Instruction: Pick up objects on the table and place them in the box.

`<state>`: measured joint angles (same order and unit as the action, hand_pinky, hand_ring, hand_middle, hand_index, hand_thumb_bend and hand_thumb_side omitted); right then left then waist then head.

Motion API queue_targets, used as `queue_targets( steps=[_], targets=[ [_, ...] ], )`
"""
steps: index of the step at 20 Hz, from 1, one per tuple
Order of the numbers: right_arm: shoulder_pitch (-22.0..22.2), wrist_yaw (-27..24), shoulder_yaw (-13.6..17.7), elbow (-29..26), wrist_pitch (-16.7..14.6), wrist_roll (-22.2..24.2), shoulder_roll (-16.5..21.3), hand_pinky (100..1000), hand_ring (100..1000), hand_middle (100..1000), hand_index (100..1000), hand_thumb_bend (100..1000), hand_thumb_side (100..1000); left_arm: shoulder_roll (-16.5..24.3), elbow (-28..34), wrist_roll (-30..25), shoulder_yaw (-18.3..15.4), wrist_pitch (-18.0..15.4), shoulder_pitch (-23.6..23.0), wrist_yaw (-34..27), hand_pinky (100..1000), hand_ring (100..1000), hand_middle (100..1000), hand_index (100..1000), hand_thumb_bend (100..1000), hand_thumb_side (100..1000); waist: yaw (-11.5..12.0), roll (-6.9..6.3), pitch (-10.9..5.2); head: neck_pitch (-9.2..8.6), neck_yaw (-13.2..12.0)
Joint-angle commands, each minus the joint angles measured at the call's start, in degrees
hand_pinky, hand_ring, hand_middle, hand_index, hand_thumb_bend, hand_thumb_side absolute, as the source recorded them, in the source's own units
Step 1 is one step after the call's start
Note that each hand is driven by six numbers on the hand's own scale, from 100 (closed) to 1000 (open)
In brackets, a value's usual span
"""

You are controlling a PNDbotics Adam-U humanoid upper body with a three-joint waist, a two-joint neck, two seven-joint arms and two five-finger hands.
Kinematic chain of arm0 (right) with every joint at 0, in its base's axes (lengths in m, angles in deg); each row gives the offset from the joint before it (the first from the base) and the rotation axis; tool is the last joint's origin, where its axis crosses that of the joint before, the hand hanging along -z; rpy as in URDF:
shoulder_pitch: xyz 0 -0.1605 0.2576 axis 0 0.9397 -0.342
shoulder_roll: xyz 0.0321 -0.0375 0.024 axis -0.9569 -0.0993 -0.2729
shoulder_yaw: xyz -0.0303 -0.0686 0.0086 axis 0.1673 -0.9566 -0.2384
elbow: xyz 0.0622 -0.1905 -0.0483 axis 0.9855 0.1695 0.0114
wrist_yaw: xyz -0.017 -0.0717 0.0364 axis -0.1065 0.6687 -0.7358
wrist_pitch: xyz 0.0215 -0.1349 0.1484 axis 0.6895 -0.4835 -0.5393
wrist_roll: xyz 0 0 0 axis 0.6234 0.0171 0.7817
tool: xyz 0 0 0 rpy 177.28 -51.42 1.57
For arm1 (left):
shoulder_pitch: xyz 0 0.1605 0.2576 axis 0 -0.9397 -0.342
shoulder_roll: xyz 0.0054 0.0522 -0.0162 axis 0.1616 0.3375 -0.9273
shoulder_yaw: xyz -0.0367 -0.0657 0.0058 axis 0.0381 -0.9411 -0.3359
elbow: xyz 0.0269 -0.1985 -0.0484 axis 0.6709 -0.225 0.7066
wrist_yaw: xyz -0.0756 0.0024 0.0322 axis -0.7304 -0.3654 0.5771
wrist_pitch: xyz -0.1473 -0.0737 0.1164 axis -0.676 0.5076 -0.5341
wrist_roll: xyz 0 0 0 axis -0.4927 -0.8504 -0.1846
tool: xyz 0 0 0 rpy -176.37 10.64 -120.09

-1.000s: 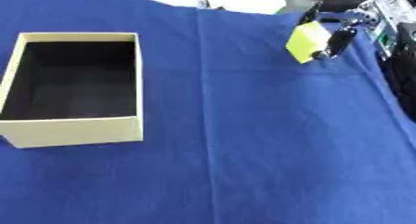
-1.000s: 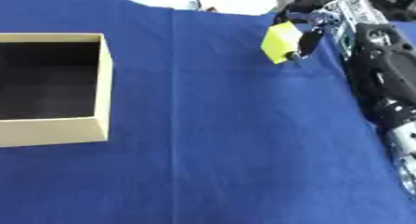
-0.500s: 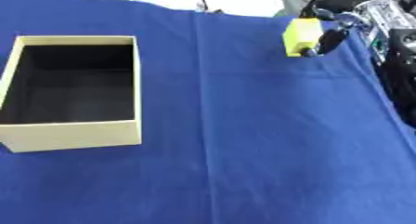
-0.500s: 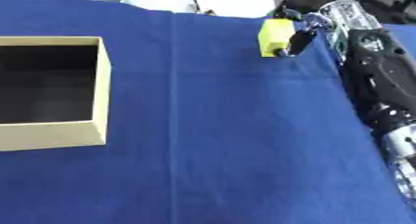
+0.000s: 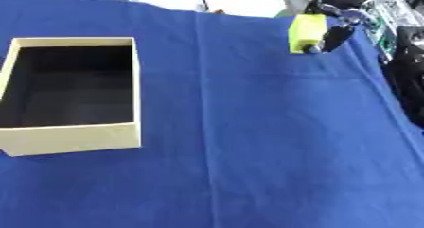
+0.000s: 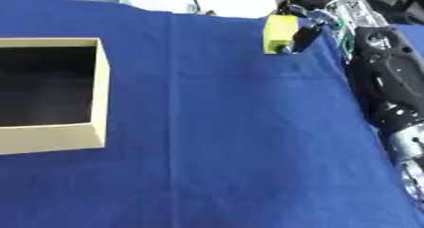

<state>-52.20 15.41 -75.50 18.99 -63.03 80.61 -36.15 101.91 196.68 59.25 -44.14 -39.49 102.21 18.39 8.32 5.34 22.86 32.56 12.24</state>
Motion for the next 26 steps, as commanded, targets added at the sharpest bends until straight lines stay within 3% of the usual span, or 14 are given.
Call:
queue_targets(
  steps=[1, 9, 19, 26],
  targets=[
    [-1.5, -2.7, -0.5, -2.6, -0.9, 0.2, 1.8, 730, 730, 439, 477, 435, 324, 0.9, 0.9, 0.0, -0.7, 0.1, 0.1, -0.4, 899, 702, 629, 742, 357, 825, -0.3, -0.4, -2.16, 0.78, -0.4],
    [-1.3, -14.2, -4.0, -9.8, -1.7, 3.1, 2.7, 705, 712, 423, 471, 440, 282, 1.2, 0.9, 0.2, -0.8, 0.1, -0.2, -1.0, 899, 703, 629, 742, 367, 816, -1.0, -0.41, -4.62, 3.44, -1.5],
    [-1.3, -29.5, -10.4, -20.9, 4.5, 7.9, 2.6, 682, 695, 413, 472, 394, 197, 1.3, 0.9, 0.2, -0.6, 0.3, -0.2, -1.6, 898, 703, 629, 741, 375, 810, -1.2, -0.11, -6.39, 4.83, -1.5],
    [-3.2, -34.0, -13.6, -24.2, 9.1, 10.5, -0.7, 671, 687, 412, 477, 313, 167, 1.1, 0.9, 0.0, -0.5, 0.2, 0.1, -2.0, 898, 704, 630, 741, 380, 807, -0.9, -0.08, -7.18, 5.54, -1.0]
  ],
)
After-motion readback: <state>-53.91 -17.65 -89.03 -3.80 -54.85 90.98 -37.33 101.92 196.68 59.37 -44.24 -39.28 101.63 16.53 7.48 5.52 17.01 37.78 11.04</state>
